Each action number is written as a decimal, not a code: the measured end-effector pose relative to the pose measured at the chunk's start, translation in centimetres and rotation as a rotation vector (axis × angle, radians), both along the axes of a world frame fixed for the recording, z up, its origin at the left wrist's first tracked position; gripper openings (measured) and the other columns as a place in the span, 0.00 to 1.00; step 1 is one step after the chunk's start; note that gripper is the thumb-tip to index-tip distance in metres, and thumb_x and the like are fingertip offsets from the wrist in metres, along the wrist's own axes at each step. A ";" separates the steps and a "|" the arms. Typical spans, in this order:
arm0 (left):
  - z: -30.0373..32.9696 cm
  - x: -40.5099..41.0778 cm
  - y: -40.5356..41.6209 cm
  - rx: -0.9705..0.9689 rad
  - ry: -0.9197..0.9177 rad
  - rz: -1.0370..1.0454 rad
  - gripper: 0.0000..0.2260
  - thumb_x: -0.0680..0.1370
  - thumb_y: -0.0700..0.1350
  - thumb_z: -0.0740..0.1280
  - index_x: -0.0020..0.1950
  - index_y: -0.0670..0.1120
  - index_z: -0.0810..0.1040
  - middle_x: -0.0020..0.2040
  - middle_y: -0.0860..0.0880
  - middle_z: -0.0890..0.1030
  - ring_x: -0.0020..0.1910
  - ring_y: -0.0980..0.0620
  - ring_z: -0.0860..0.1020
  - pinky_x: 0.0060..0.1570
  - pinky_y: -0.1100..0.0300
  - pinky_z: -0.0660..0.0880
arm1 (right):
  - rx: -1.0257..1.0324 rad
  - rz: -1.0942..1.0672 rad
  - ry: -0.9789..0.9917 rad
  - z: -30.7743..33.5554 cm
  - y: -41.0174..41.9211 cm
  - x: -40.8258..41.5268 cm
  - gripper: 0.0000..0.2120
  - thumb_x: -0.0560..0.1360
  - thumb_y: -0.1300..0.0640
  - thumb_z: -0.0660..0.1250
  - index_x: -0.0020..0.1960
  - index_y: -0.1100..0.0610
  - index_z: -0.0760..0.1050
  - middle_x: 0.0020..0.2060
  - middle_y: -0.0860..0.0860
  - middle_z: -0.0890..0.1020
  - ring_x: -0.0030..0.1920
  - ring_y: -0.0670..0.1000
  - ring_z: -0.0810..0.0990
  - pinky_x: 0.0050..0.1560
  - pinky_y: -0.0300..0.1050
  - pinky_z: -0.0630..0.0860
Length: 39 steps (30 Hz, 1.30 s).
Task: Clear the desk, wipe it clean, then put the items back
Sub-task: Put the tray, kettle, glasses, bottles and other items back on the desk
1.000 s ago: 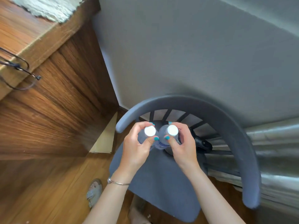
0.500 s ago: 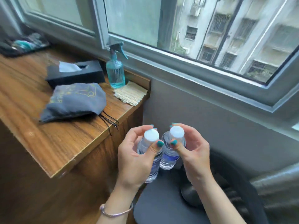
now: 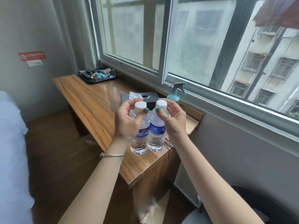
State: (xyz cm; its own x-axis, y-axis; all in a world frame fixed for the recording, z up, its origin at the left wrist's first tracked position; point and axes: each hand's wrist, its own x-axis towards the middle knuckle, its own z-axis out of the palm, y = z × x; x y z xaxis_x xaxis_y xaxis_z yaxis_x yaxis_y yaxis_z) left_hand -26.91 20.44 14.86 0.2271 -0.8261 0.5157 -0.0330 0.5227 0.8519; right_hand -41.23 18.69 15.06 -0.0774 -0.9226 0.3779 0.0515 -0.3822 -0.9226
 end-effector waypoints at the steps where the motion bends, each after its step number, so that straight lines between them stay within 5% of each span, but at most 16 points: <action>1: -0.3 1.0 -0.9 0.007 -0.018 0.004 0.15 0.70 0.42 0.75 0.55 0.47 0.78 0.53 0.45 0.82 0.54 0.49 0.81 0.55 0.57 0.77 | 0.013 -0.003 0.001 -0.2 -0.8 1.1 0.12 0.71 0.63 0.74 0.50 0.49 0.78 0.46 0.39 0.81 0.47 0.30 0.78 0.50 0.25 0.71; 10: -4.1 4.9 -6.0 0.114 -0.051 0.016 0.16 0.70 0.44 0.75 0.56 0.47 0.78 0.54 0.46 0.82 0.56 0.49 0.80 0.57 0.53 0.78 | 0.115 -0.082 0.034 -3.6 -5.1 4.9 0.12 0.72 0.58 0.75 0.52 0.47 0.78 0.49 0.42 0.82 0.52 0.37 0.78 0.51 0.36 0.72; 13: -4.6 4.8 -5.9 0.119 -0.059 0.013 0.21 0.70 0.50 0.74 0.61 0.47 0.77 0.58 0.50 0.81 0.59 0.53 0.78 0.59 0.57 0.76 | 0.083 -0.093 0.111 -4.3 -5.7 5.0 0.11 0.73 0.54 0.73 0.54 0.45 0.77 0.52 0.42 0.82 0.55 0.39 0.78 0.56 0.40 0.74; 17: -5.8 4.3 -5.1 0.086 -0.177 0.038 0.24 0.75 0.46 0.72 0.70 0.50 0.70 0.68 0.53 0.74 0.66 0.58 0.72 0.63 0.68 0.70 | 0.114 -0.050 0.200 -6.0 -5.9 5.0 0.13 0.74 0.47 0.71 0.56 0.38 0.72 0.54 0.42 0.80 0.56 0.42 0.78 0.61 0.51 0.77; 20: -7.0 4.3 -4.6 0.154 -0.183 0.009 0.28 0.76 0.48 0.69 0.72 0.58 0.60 0.74 0.54 0.65 0.73 0.55 0.64 0.66 0.65 0.64 | 0.099 -0.032 0.273 -6.9 -5.3 4.7 0.24 0.71 0.49 0.75 0.60 0.37 0.68 0.57 0.38 0.76 0.58 0.38 0.75 0.62 0.44 0.74; 24: -8.2 4.6 -4.0 0.198 -0.201 -0.027 0.32 0.75 0.55 0.64 0.73 0.65 0.48 0.79 0.55 0.54 0.76 0.52 0.58 0.66 0.61 0.64 | 0.121 -0.033 0.337 -7.0 -5.2 4.0 0.38 0.67 0.51 0.79 0.69 0.42 0.61 0.66 0.44 0.71 0.65 0.45 0.72 0.64 0.44 0.71; 30: -10.4 4.7 -1.9 0.281 -0.279 -0.026 0.44 0.76 0.50 0.69 0.67 0.78 0.36 0.79 0.55 0.51 0.76 0.50 0.60 0.68 0.46 0.68 | 0.264 0.022 0.302 -10.6 -3.4 3.4 0.41 0.65 0.58 0.80 0.70 0.47 0.60 0.63 0.39 0.71 0.62 0.35 0.71 0.66 0.38 0.70; 36: -14.7 2.6 2.6 0.524 -0.349 -0.003 0.45 0.75 0.47 0.71 0.78 0.56 0.40 0.80 0.49 0.51 0.77 0.50 0.54 0.73 0.55 0.58 | 0.337 -0.055 0.341 -14.5 0.9 1.7 0.41 0.68 0.55 0.79 0.74 0.48 0.60 0.65 0.38 0.67 0.68 0.39 0.65 0.65 0.38 0.65; 39: -16.1 -1.4 5.1 0.548 -0.416 -0.038 0.44 0.77 0.47 0.68 0.78 0.55 0.37 0.80 0.51 0.47 0.78 0.51 0.52 0.74 0.56 0.56 | 0.329 -0.134 0.322 -16.6 3.5 -0.3 0.37 0.69 0.58 0.78 0.71 0.46 0.64 0.64 0.38 0.71 0.68 0.41 0.69 0.66 0.39 0.67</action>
State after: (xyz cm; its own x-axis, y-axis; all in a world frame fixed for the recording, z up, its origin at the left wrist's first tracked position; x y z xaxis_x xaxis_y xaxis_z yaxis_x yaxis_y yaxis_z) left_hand -28.29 25.56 -1.22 0.0663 -0.9961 0.0590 -0.4043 0.0273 0.9142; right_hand -41.56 22.19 -1.49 -0.1312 -0.9871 0.0919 -0.2865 -0.0509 -0.9567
